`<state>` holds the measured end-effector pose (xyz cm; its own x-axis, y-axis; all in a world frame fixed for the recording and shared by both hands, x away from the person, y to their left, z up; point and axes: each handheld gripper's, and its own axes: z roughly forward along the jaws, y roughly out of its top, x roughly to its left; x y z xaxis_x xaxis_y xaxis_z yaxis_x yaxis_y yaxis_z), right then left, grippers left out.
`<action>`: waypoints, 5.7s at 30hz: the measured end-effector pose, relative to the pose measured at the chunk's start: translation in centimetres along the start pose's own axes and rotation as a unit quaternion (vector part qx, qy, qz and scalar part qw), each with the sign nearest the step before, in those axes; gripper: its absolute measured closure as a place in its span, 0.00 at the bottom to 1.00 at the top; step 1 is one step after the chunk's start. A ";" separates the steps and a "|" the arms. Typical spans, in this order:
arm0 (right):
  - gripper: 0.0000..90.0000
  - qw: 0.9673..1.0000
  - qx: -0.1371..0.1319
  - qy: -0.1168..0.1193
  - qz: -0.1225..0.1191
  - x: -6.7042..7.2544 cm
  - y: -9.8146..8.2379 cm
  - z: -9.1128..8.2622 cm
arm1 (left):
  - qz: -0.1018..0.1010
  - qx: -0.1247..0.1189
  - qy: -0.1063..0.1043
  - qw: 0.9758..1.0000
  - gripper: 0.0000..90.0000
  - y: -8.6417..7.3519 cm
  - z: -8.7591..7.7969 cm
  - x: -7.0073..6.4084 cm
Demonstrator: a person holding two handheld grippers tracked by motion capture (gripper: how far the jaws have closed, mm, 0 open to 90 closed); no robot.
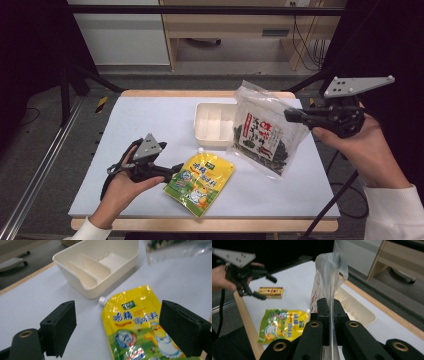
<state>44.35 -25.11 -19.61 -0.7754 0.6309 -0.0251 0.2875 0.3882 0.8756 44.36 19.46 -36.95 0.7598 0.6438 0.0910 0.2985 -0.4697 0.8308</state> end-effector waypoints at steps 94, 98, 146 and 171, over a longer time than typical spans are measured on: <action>0.99 0.989 -0.062 -0.059 0.120 -11.1 -1.3 12.5 | -0.084 0.002 0.107 0.991 0.13 -11.3 -4.7 2.4; 0.99 0.988 -0.067 -0.056 0.124 -11.2 -1.6 12.6 | -0.084 0.002 0.106 0.991 0.13 -11.3 -4.7 2.4; 0.34 0.988 -0.099 -0.074 0.094 -7.0 -3.9 10.8 | -0.071 0.011 0.100 0.992 0.13 -11.2 -4.4 2.0; 0.26 0.988 -0.068 -0.089 0.108 -1.7 -11.0 9.4 | -0.064 0.004 0.108 0.992 0.13 -11.0 -4.4 1.7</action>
<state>47.81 -24.11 -33.76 -0.5901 0.8017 0.0949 0.3471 0.1458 0.9264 39.85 28.35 -43.53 0.5746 0.8122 0.1006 0.3904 -0.3801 0.8385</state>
